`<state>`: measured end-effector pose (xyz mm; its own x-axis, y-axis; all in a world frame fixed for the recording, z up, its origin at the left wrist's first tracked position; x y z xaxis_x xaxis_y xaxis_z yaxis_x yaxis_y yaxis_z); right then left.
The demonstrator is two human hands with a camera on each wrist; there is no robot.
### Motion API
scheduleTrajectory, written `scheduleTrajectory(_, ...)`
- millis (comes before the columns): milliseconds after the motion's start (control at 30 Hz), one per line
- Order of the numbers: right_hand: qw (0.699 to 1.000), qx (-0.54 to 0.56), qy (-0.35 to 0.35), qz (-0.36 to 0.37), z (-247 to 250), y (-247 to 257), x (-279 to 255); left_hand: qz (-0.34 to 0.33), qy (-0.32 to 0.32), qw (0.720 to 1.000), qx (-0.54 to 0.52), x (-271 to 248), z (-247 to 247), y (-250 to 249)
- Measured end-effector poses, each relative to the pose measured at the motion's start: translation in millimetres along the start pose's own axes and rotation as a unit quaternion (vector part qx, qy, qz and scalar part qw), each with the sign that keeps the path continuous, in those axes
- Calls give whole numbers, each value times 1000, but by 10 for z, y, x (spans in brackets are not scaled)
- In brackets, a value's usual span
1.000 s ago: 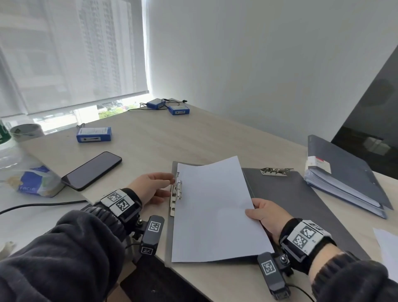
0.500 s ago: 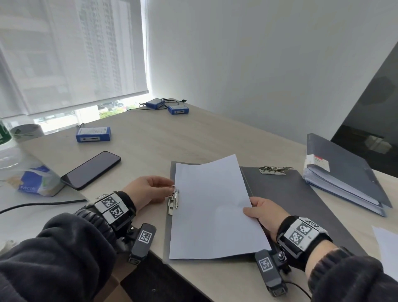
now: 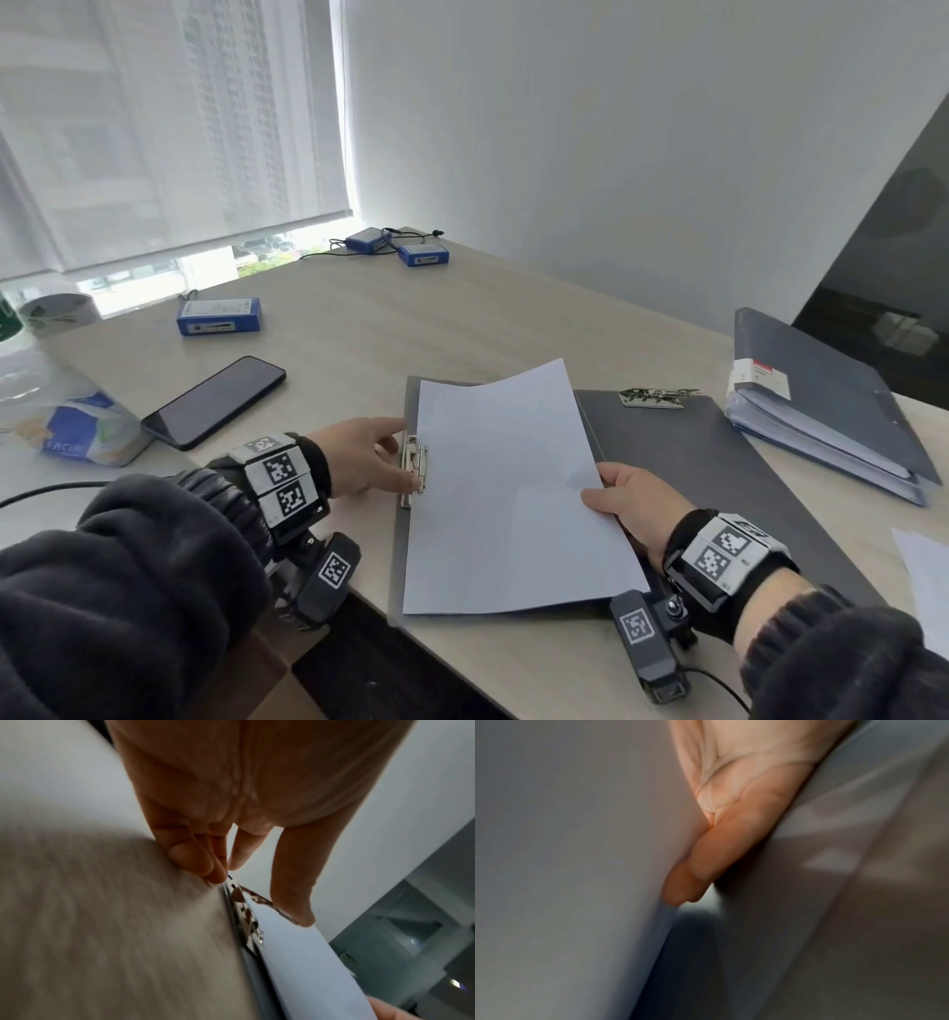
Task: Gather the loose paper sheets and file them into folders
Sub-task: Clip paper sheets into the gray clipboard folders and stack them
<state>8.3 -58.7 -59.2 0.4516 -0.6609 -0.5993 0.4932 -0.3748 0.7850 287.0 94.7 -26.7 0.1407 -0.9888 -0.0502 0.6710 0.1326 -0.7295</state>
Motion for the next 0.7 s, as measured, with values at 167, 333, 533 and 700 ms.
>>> scheduleTrajectory(167,1000,7,2,-2,8,-19,18,21,47,992,119,44,-52,-8)
scheduleTrajectory(333,1000,14,0,-2,13,-34,16,31,32,988,146,79,-56,-29)
scheduleTrajectory(533,1000,15,3,0,14,-30,24,41,39,988,143,82,-64,-68)
scheduleTrajectory(700,1000,15,7,-2,5,-26,19,52,58,991,110,77,-57,-63)
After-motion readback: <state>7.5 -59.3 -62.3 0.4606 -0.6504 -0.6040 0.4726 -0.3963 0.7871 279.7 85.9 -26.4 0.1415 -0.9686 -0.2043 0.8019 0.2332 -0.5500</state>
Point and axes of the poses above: each hand's wrist, its own x-axis towards the middle knuckle, its own z-axis out of the back of the hand, y = z × x, the point moved 6 cm from there along x, towards the middle knuckle, and after that the axes turned 15 degrees about -z, right-handed, at the moved point
